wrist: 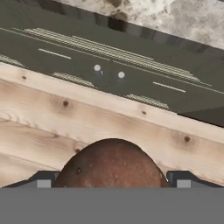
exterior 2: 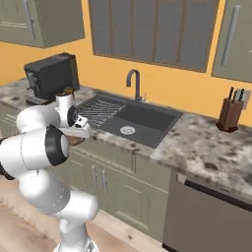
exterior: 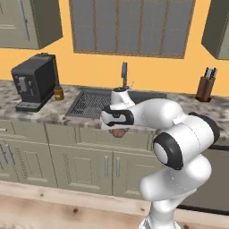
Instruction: Turn on the sink faucet. Then move the potato from the counter to the sink. Turn off the sink. Move the vegetable from the sink to the pot next to the stove. Finally move the pot to the front left burner.
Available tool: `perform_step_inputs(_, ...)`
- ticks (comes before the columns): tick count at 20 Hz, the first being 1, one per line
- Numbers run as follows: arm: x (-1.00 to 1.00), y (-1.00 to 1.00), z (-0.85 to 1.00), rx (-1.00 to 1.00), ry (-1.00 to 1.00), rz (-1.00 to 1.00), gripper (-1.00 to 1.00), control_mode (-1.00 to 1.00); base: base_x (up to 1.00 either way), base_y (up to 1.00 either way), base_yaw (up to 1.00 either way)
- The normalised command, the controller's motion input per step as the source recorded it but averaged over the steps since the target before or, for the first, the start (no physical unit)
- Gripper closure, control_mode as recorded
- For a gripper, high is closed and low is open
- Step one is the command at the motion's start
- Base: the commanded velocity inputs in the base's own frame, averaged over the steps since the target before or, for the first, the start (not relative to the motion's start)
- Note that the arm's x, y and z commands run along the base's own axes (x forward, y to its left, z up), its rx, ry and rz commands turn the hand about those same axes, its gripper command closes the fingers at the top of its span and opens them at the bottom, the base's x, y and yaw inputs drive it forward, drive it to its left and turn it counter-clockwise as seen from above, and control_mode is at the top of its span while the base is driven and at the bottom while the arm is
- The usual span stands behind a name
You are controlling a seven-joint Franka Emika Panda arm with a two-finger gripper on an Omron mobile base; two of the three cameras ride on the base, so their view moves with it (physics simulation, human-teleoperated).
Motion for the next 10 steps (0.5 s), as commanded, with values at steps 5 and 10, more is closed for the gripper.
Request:
perform_step_inputs(5, 0.0, 0.0, 0.0, 0.0, 0.0, 0.0, 1.0, 1.0, -0.13, -0.1, 0.36)
perform_step_inputs(10, 0.0, 0.0, 0.0, 0.0, 0.0, 0.0, 1.0, 1.0, -0.15, -0.05, 0.37)
